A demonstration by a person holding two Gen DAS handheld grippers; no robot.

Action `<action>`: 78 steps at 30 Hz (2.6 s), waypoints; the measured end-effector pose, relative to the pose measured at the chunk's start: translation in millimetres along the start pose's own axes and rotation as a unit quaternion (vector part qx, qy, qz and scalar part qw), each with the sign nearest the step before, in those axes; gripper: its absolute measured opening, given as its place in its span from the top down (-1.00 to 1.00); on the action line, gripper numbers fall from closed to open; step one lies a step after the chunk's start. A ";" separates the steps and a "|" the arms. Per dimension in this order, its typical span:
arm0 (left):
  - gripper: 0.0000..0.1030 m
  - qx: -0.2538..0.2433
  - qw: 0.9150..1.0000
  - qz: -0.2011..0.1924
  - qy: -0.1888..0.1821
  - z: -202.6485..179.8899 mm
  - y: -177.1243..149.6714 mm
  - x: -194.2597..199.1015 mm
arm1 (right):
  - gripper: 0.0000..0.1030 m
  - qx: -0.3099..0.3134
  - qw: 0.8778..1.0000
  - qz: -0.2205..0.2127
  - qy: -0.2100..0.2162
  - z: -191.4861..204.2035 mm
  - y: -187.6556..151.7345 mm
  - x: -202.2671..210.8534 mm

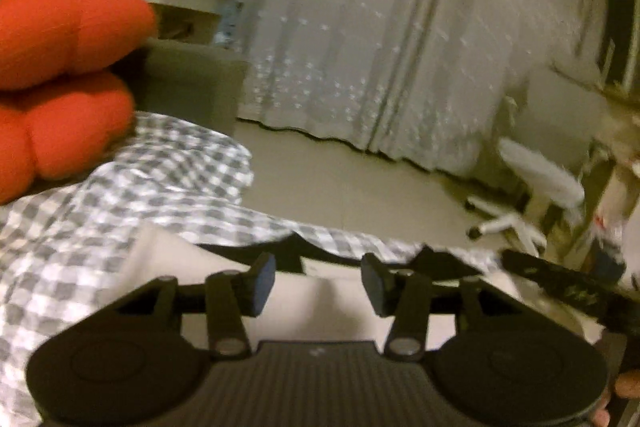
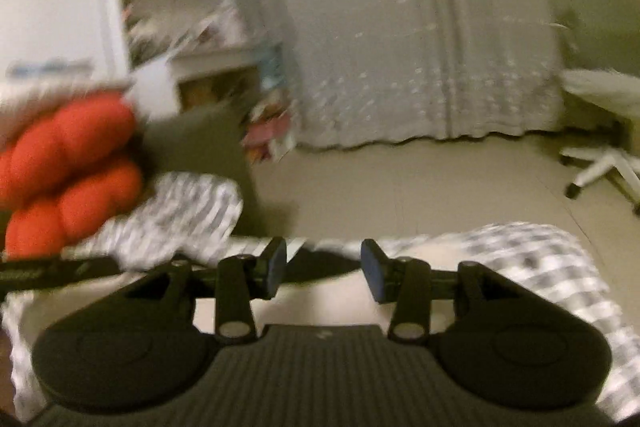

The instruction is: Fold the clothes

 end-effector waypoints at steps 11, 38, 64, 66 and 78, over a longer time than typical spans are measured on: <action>0.06 -0.079 0.996 0.005 0.035 -4.9 -24.5 -15.9 | 0.13 0.014 0.999 0.050 0.000 0.9 -18.7 -25.1; -0.08 0.166 0.977 0.127 0.044 104.4 -1.1 36.7 | -0.13 -0.143 0.989 0.035 -0.014 -44.8 4.7 62.2; 0.34 0.177 0.978 0.095 0.049 101.0 -39.1 7.7 | 0.42 -0.212 0.977 -0.003 -0.015 -61.2 -28.2 41.9; 0.40 0.175 0.979 0.092 0.054 98.4 -36.4 11.3 | 0.47 -0.213 0.977 -0.004 -0.011 -62.1 -27.1 44.6; 0.46 0.158 0.977 0.133 0.046 99.4 -29.0 52.3 | 0.51 -0.211 0.977 0.030 -0.026 -44.7 -16.2 71.3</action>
Point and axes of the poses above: each gripper's, at about its wrist camera, not at the fingertips, and x roughly against the way its jaws point, z to its left, y to its top, the point moved 2 cm from there along -x, roughly the way its jaws point, and after that the axes turned 15 degrees about y, right-handed, at the moved point
